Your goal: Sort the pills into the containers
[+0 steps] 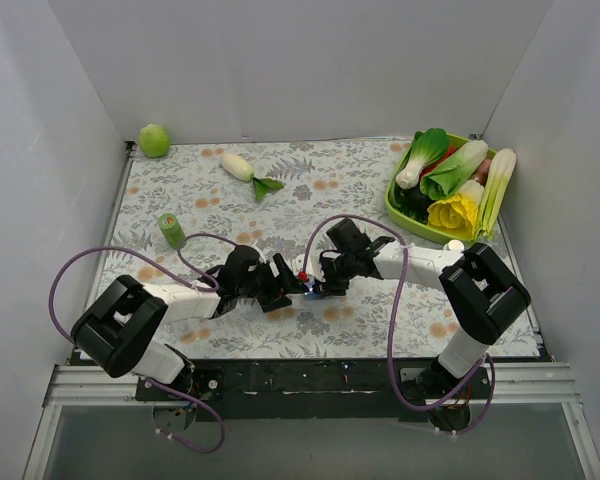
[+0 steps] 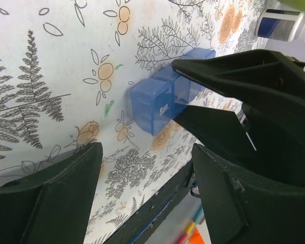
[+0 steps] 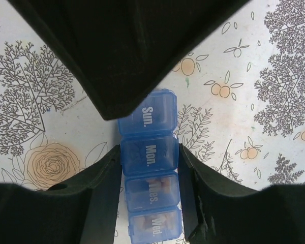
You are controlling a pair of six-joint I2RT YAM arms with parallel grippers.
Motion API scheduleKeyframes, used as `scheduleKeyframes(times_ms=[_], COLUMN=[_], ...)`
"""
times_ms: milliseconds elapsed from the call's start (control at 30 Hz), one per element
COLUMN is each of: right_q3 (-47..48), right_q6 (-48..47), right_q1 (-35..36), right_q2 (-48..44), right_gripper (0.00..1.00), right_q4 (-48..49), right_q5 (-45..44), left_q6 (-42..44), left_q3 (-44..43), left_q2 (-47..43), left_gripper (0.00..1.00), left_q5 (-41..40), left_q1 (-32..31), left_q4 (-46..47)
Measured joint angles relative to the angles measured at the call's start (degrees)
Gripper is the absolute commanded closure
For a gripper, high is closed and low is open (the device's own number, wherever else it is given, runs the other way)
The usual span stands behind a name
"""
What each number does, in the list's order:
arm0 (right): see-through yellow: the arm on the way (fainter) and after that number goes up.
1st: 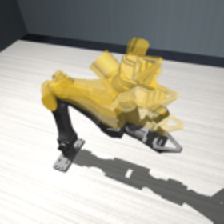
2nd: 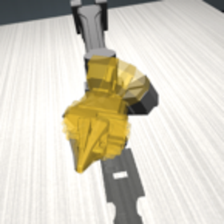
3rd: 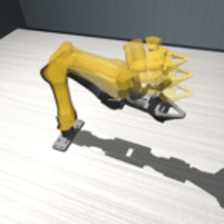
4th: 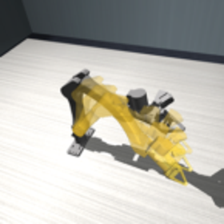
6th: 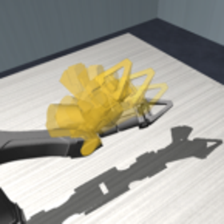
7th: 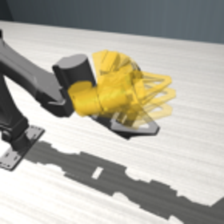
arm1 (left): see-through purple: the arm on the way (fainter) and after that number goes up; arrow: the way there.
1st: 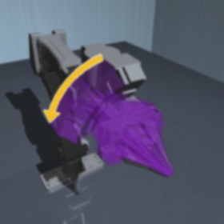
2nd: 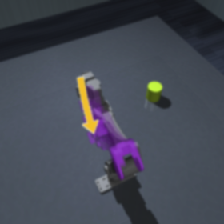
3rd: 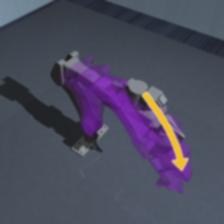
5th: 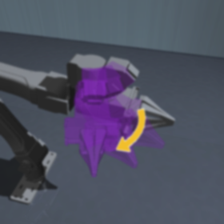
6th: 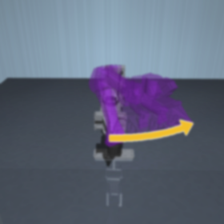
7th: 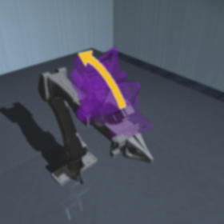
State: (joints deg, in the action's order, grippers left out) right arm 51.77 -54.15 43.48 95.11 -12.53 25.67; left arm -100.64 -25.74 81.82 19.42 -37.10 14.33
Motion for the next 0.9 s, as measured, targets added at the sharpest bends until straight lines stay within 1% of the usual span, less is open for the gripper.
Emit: scheduleKeyframes(times_ms=[133, 200, 333, 500, 533, 633, 733, 767, 833, 867, 900], right_q3=[-0.4, -1.1, -1.7, -1.7, -1.7, -1.7, -1.7, -1.7, -1.7, -1.7, -1.7], right_q6=[0.8, 1.6, 4.2, 7.0, 7.3, 8.1, 9.2, 9.5, 10.5, 10.8, 11.1], right_q1=[-0.7, -1.0, -1.8, -2.7, -2.7, -2.8, -3.0, -3.0, -3.0, -3.0, -3.0], right_q2=[-0.6, -1.9, -4.1, -4.3, -4.3, -4.3, -4.4, -4.4, -4.4, -4.4, -4.4], right_gripper=[0.71, 0.73, 0.75, 0.75, 0.75, 0.76, 0.76, 0.77, 0.77, 0.77, 0.77], right_q4=[0.5, 0.9, 2.0, 3.5, 3.6, 4.0, 4.4, 4.6, 5.1, 5.4, 5.6], right_q5=[2.4, 3.7, 6.5, 9.5, 9.9, 11.0, 11.6, 11.7, 11.9, 11.9, 11.9], left_q6=[-1.9, -2.7, -4.1, -6.6, -7.0, -8.2, -9.2, -9.6, -10.4, -10.9, -11.4], left_q3=[0.0, 0.0, 0.2, 3.3, 4.0, 5.4, 6.1, 6.3, 6.6, 6.6, 6.7], left_q2=[2.1, 3.1, 4.1, 3.6, 3.4, 2.7, 2.6, 2.6, 2.6, 2.7, 3.0], left_gripper=[0.30, 0.34, 0.37, 0.40, 0.42, 0.45, 0.49, 0.53, 0.55, 0.59, 0.61], left_q5=[1.3, 2.1, 3.1, 4.6, 5.1, 6.0, 7.2, 7.7, 9.0, 9.8, 10.5], left_q1=[0.3, 0.6, 1.0, 2.4, 2.6, 3.2, 3.6, 3.8, 3.8, 3.9, 3.9], left_q4=[3.4, 4.9, 7.2, 12.1, 13.2, 16.2, 18.8, 19.8, 22.4, 23.8, 25.2])
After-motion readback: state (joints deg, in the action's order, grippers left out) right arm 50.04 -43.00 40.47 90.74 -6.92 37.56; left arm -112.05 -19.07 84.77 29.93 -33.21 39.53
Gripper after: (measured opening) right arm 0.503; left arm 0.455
